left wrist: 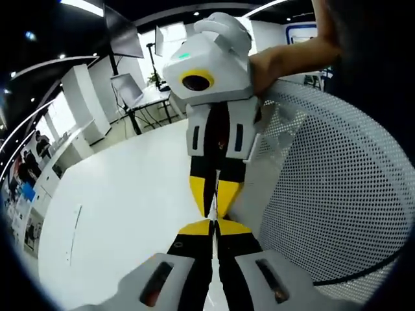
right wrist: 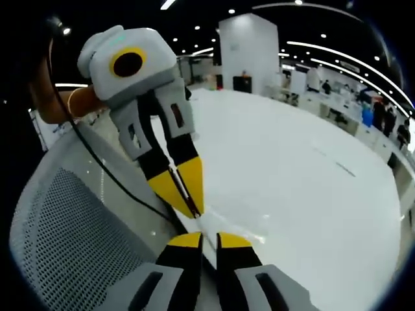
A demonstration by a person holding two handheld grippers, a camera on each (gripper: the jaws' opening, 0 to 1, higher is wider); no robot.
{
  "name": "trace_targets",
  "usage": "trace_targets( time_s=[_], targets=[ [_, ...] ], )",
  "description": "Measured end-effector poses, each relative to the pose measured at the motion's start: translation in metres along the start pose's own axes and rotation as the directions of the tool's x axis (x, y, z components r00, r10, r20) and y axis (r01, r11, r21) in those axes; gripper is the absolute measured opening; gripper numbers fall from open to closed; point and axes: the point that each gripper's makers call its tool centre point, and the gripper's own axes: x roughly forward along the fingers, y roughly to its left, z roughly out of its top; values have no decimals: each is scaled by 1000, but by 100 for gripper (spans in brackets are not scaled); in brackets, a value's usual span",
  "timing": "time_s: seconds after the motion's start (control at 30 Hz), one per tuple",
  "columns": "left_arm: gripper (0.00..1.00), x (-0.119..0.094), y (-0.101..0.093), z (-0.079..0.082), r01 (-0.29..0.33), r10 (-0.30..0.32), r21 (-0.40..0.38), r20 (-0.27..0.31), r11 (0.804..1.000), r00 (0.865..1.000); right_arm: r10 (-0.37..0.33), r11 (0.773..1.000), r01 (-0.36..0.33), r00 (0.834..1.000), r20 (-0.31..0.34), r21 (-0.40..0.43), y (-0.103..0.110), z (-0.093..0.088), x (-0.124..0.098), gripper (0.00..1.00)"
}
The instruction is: Open the resealable bag by pulling the two sides of the seal apart until the entire bag opening is separated and visibly accessible.
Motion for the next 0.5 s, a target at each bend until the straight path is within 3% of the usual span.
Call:
trace_targets(
  time_s=[0.27,0.5],
  targets=[
    [0,2,4,-1,-32,31,-47,-12,998,999,-5,997,4,1000,-16,-77,2,-1,1,0],
    [1,4,1,-11,-54,50,-58,-68,997,996,16,990,-21,999,-35,-137,8,-1,3,0]
  ],
)
